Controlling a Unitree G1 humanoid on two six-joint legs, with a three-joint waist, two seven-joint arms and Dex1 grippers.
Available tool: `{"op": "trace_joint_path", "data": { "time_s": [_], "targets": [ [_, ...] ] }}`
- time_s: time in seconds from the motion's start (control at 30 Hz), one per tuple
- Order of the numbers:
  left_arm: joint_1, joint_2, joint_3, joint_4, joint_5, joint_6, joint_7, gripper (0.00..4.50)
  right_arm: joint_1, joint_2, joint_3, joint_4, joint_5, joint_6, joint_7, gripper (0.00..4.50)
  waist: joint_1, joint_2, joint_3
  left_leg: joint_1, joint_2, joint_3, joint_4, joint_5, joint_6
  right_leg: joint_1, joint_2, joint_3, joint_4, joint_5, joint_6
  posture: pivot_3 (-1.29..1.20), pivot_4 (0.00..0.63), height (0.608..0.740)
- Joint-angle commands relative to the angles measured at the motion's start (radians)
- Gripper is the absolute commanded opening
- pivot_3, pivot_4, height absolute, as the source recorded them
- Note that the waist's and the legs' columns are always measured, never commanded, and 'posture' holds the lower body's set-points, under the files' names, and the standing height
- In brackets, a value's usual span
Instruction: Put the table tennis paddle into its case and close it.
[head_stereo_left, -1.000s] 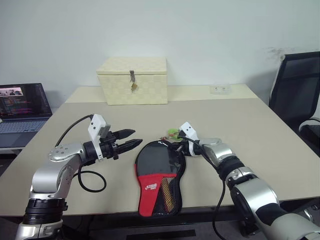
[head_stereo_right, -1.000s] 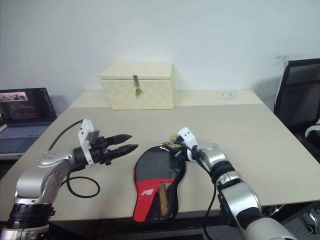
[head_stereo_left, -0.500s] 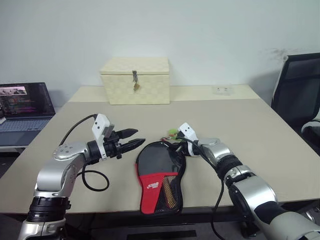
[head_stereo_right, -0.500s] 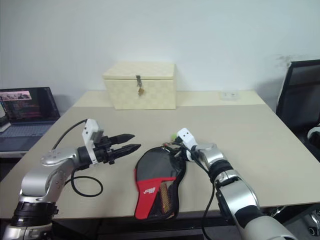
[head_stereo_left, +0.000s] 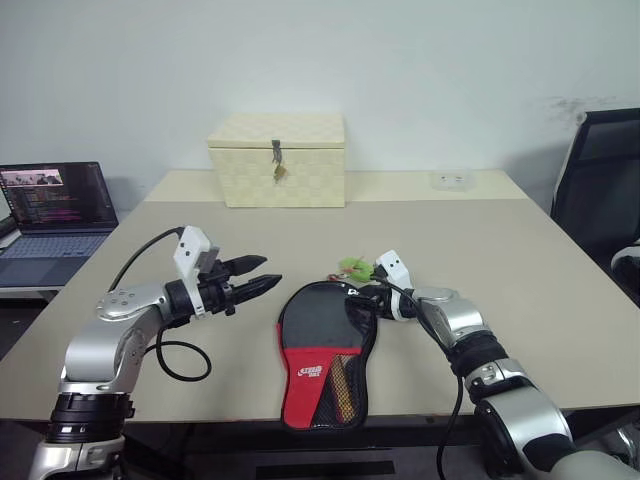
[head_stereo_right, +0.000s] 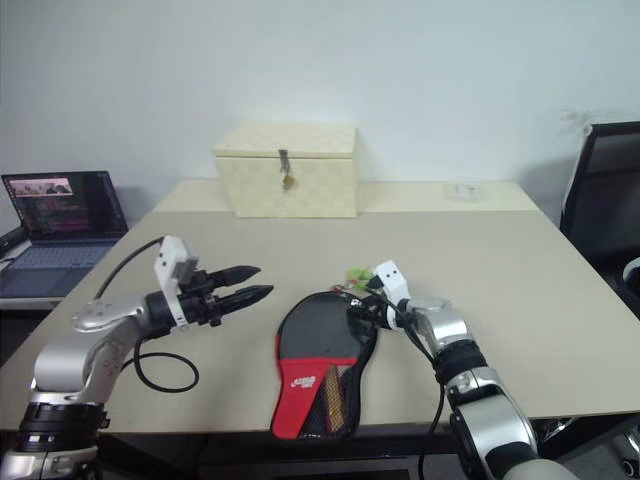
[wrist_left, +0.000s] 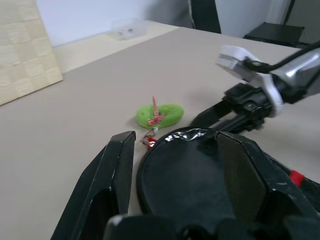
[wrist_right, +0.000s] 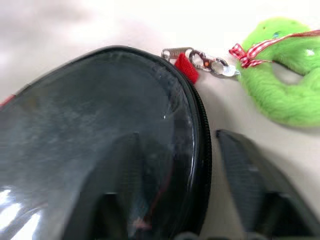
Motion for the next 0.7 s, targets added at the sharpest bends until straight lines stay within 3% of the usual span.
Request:
{"op": "trace_joint_path", "data": {
  "time_s": [0.03,0.43,0.7],
  "targets": [
    [0.008,0.036,0.052,0.024,-0.023,-0.012,-0.026,2.8,0.003,0.007,-0.028,-0.08,0.031,0.0,-0.039,2.74,0.0,0.0,0.0,0.0,0.0,0.0,0.0,0.0,0.0,0.0,0.0,0.0,0.0,0.0,0.0,0.0,0.15,0.74],
    [0.031,0.076,0.101,0.115,-0.048,-0.011,-0.103,2.8,-0.015,0.011,-0.025,0.064,0.001,-0.025,-0.133,2.74,0.003,0.0,0.001,0.0,0.0,0.001,-0.002,0.0,0.0,0.0,0.0,0.0,-0.002,0.0,0.0,0.0,0.15,0.74],
    [0.053,0.087,0.087,0.078,-0.056,-0.011,-0.153,2.8,-0.067,0.023,-0.01,0.178,-0.007,0.029,-0.101,2.74,0.0,0.0,0.001,0.001,0.0,0.002,-0.003,0.0,0.0,0.001,0.0,0.0,-0.002,0.0,0.0,0.0,0.15,0.74]
  ]
}}
